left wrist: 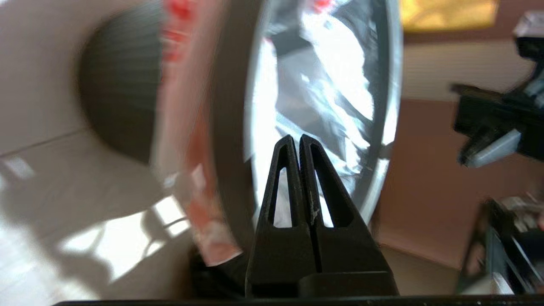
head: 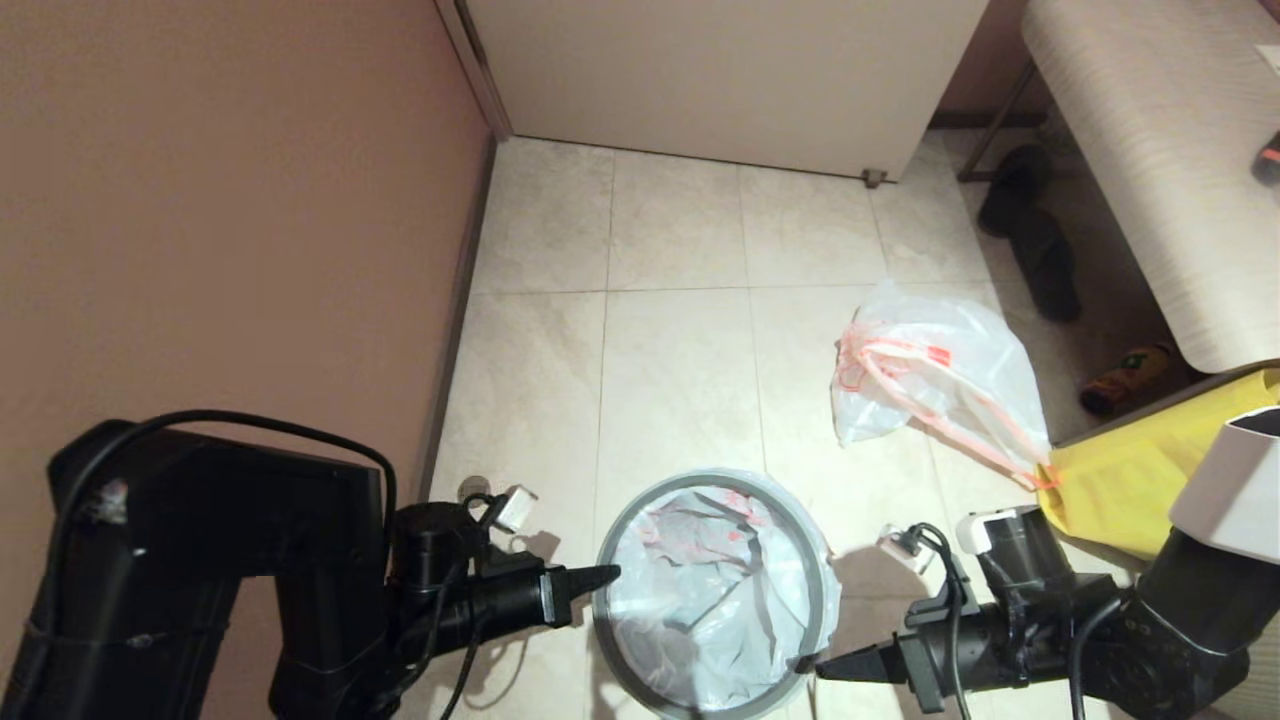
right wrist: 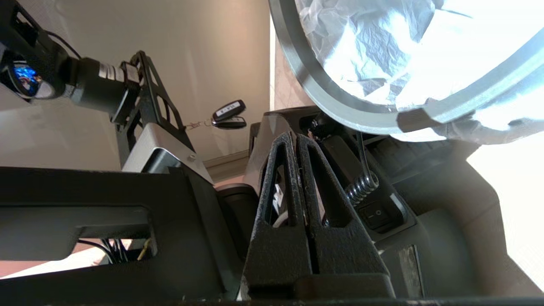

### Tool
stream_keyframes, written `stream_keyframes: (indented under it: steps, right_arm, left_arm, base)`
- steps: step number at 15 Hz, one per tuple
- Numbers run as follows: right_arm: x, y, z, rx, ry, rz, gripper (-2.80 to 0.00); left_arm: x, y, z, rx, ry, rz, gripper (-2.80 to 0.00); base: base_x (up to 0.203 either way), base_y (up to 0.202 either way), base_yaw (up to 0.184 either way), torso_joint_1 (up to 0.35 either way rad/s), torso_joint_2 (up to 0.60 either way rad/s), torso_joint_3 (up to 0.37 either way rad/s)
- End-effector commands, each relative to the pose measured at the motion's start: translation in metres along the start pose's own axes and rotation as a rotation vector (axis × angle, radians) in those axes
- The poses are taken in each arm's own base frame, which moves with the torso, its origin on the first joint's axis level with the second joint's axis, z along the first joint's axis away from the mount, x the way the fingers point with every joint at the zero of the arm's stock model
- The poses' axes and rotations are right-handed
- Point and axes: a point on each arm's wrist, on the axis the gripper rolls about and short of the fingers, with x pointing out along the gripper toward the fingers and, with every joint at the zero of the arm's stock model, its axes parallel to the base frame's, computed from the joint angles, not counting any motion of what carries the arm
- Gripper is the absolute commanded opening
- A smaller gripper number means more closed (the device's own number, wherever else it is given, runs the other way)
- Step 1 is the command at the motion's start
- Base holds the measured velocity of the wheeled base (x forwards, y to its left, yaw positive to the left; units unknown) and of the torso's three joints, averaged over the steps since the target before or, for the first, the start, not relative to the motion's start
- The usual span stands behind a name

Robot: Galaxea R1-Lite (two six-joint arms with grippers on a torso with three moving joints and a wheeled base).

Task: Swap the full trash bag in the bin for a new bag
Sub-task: Place the trash can ring on the trash can

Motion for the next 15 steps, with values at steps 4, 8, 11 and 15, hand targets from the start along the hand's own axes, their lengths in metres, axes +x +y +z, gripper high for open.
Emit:
stream_keyframes:
  steps: [4,8,11,15]
  right_arm:
    - [0.001,0.0,0.0,-0.002,-0.001,0.006,-2.8]
    - [0.001,-0.002,0.0,0.0,0.001,0.006,-2.8]
    - [0.002,-0.002,0.001,-0.006,0.001,0.006,-2.8]
    - [0.007,-0.002,0.002,-0.019,0.002,0.002,-2.8]
  left_arm:
    - [0.011,0.008,-0.004,0.022,-0.006,-0.034,-2.8]
    - [0.018,0.009,-0.006,0.032,-0.014,-0.005,-2.8]
    - [0.025,0.008,-0.009,0.04,-0.034,0.05,-2.8]
    - [0.023,0.007,-0.007,0.078,-0.037,0.051,-2.8]
  base:
    - [0.0,0.0,0.0,0.0,0.0,0.0]
    - [0.0,0.0,0.0,0.0,0.0,0.0]
    - [0.0,0.0,0.0,0.0,0.0,0.0]
    - [0.0,0.0,0.0,0.0,0.0,0.0]
